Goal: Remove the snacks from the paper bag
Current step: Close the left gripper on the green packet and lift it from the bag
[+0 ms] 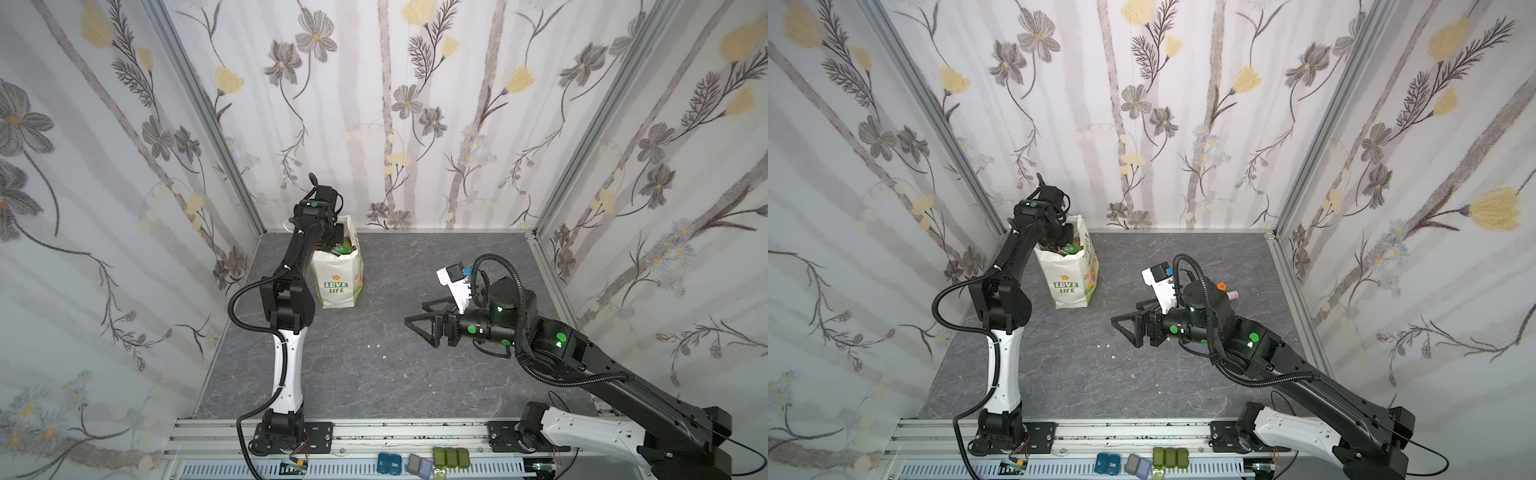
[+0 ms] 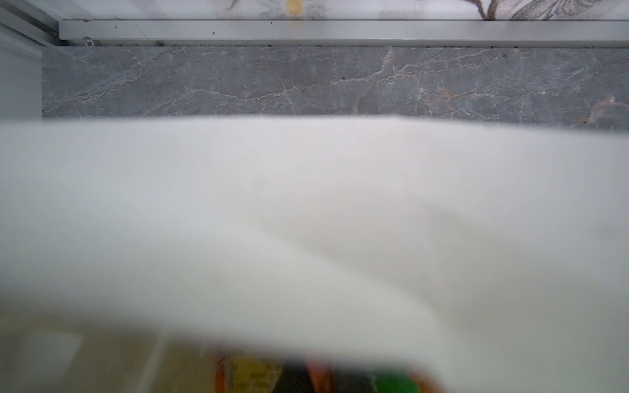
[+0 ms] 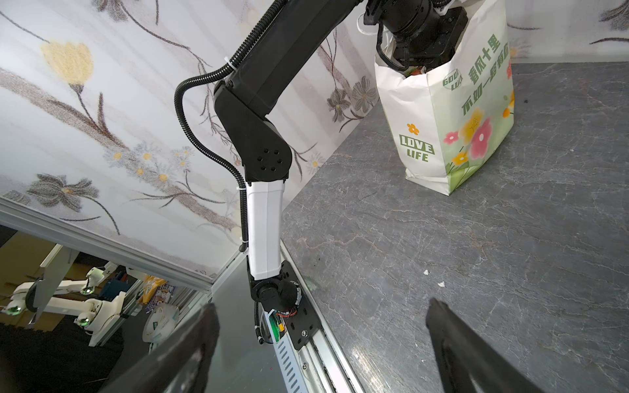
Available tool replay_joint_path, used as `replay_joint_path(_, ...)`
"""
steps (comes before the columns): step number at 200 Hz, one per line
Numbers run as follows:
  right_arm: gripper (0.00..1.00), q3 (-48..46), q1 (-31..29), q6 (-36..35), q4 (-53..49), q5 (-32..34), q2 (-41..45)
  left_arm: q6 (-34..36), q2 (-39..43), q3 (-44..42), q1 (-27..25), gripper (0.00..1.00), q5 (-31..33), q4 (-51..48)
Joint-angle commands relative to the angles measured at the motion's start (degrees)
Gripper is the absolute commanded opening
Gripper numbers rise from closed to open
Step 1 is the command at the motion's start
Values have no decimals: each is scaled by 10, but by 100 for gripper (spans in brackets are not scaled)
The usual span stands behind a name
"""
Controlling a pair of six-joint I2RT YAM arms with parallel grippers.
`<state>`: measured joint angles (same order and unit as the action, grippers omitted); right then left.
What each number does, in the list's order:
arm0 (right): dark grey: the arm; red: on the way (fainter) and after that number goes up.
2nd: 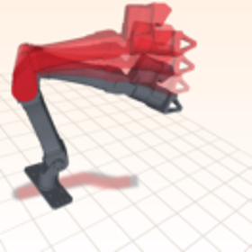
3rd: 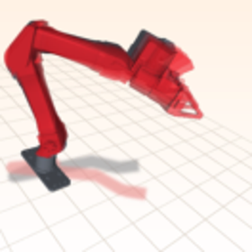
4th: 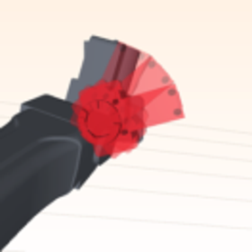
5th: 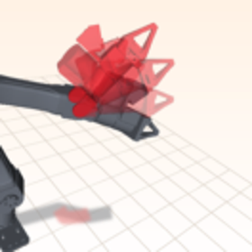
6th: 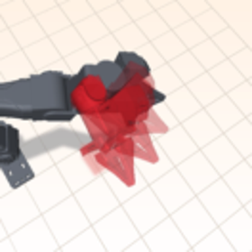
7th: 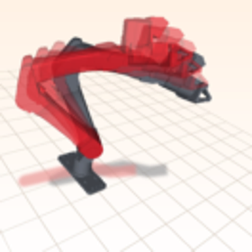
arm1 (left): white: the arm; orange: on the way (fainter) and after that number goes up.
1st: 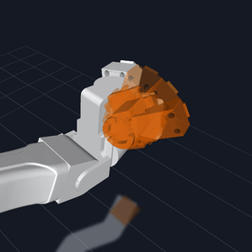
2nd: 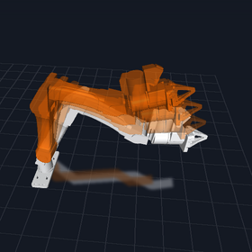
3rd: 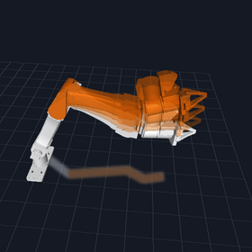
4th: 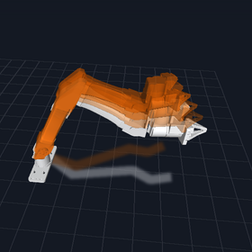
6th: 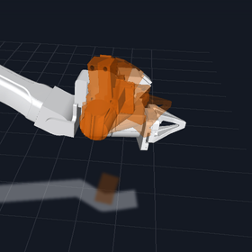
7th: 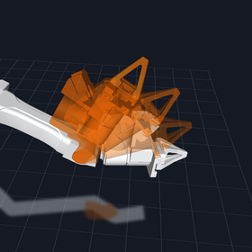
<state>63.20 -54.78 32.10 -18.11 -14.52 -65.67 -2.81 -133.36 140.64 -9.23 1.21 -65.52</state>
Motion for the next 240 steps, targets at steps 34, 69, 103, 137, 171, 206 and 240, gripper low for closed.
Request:
replay_joint_path(34,95,-1,-1,6,17,31,16,4,43,6,0,0,-5,-13)
replay_joint_path(69,95,-4,-1,8,22,39,23,7,63,11,0,0,12,-6)
replay_joint_path(103,95,-3,-2,11,24,38,22,14,81,10,0,0,26,9)
replay_joint_path(137,95,-2,-1,10,25,39,22,21,97,10,-2,0,38,29)
replay_joint_path(171,95,-2,-1,10,23,40,24,32,110,12,-8,0,65,58)
replay_joint_path(206,95,-5,-1,10,20,43,26,38,125,14,-11,0,85,93)
replay_joint_path(240,95,-13,-1,10,26,47,28,41,133,15,-21,0,37,91)
